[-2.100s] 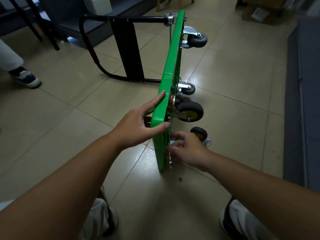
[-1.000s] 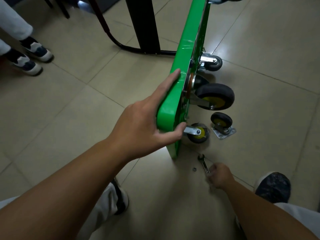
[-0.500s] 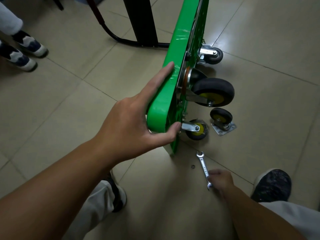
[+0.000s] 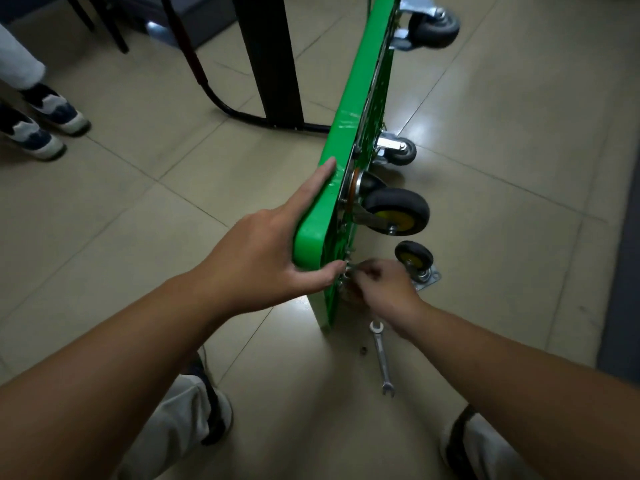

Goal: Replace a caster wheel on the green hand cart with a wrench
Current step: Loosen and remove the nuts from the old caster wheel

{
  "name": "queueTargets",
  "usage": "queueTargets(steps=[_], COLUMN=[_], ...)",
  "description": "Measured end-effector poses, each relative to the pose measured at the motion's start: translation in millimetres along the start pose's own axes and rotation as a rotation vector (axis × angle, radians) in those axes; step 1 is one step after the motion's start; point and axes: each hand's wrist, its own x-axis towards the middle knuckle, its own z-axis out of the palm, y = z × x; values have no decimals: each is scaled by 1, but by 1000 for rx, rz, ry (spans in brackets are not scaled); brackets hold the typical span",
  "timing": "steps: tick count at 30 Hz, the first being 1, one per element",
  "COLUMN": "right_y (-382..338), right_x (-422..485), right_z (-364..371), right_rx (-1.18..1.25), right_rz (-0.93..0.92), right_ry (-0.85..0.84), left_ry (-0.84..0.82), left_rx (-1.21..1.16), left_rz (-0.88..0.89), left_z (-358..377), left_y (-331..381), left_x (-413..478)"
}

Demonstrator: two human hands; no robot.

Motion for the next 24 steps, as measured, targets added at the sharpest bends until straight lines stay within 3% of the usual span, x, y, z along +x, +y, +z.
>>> queueTargets(steps=[4,11,24], right_y=[-63,-79,-67], right_x=[-28,-26,-17], right_z=[-4,10,19], right_rx=[299,689,585], right_rz=[12,147,50], right_ry=[-28,125,223], left_ry=[-111,-104,-109], left_rx=[-2,-65,-2], left_rz=[2,-19,-16], left_z=[-8,-7,-7], left_y=[0,-1,-2], left_x=[0,-2,-1])
